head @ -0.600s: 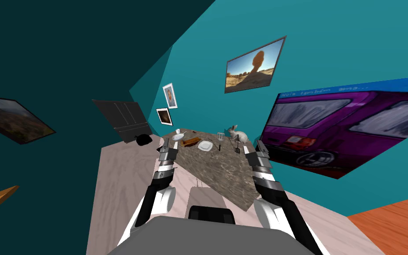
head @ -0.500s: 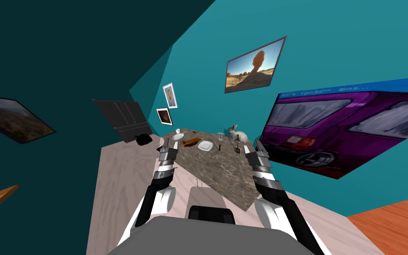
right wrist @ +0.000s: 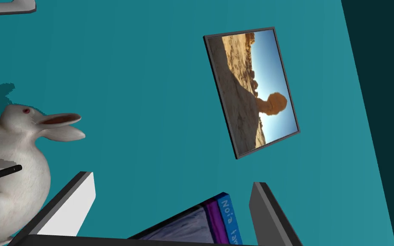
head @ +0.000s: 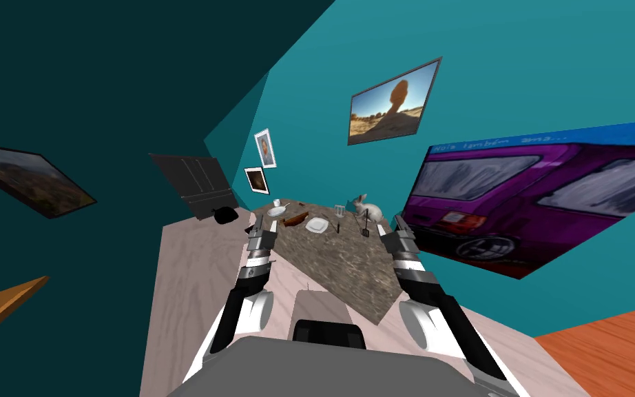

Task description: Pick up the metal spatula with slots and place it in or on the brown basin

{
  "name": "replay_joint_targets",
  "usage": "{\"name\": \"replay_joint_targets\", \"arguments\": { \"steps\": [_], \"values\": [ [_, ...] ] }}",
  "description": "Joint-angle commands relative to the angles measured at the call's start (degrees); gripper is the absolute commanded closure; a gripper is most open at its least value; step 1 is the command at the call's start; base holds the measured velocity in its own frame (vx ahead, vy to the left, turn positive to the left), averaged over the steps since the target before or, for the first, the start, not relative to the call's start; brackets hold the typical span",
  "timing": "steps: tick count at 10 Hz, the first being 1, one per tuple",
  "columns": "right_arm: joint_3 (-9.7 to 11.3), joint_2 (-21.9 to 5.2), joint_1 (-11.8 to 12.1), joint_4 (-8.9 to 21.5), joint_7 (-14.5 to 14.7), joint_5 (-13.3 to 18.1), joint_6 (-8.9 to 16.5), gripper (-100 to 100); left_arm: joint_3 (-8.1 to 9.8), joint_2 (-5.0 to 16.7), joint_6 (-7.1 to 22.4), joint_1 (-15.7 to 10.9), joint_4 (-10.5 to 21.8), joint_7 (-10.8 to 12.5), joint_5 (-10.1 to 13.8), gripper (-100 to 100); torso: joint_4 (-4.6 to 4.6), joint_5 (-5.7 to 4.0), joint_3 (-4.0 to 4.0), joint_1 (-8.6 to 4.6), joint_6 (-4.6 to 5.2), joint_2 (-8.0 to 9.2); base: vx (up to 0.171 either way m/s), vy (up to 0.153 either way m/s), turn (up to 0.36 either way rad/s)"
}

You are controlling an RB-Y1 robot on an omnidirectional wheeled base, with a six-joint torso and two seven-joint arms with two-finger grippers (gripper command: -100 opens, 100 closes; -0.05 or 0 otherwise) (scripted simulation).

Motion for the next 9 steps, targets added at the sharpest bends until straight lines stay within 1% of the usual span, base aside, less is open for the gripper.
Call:
{"name": "replay_joint_targets", "arguments": {
  "steps": [1, 5, 6, 9],
  "values": [
    [-0.94, -0.78, -1.77, 0.04, -1.42, -1.96, 2.86, -100, 0.00, 0.00, 0.00, 0.00, 0.00, 0.00, 0.00, 0, 0.00, 0.00, 0.00, 0.00, 0.00, 0.00, -0.058, -0.091, 0.033],
    [-3.55, -2.10, -6.51, 1.35, -5.59, -7.45, 9.23, -100, 0.00, 0.00, 0.00, 0.00, 0.00, 0.00, 0.00, 0, -0.01, -0.01, -0.01, -0.04, 0.00, -0.02, -0.049, -0.098, 0.049],
    [-3.55, -2.10, -6.51, 1.35, -5.59, -7.45, 9.76, -100, 0.00, 0.00, 0.00, 0.00, 0.00, 0.00, 0.00, 0, 0.00, -0.02, -0.01, -0.06, 0.00, -0.01, -0.027, -0.070, 0.019],
    [-5.69, -2.54, -10.30, 2.80, -9.40, -11.85, 14.98, -100, 0.00, 0.00, 0.00, 0.00, 0.00, 0.00, 0.00, 0, -0.02, 0.02, -0.05, 0.11, -0.01, -0.10, -0.041, -0.067, 0.065]
  ]
}}
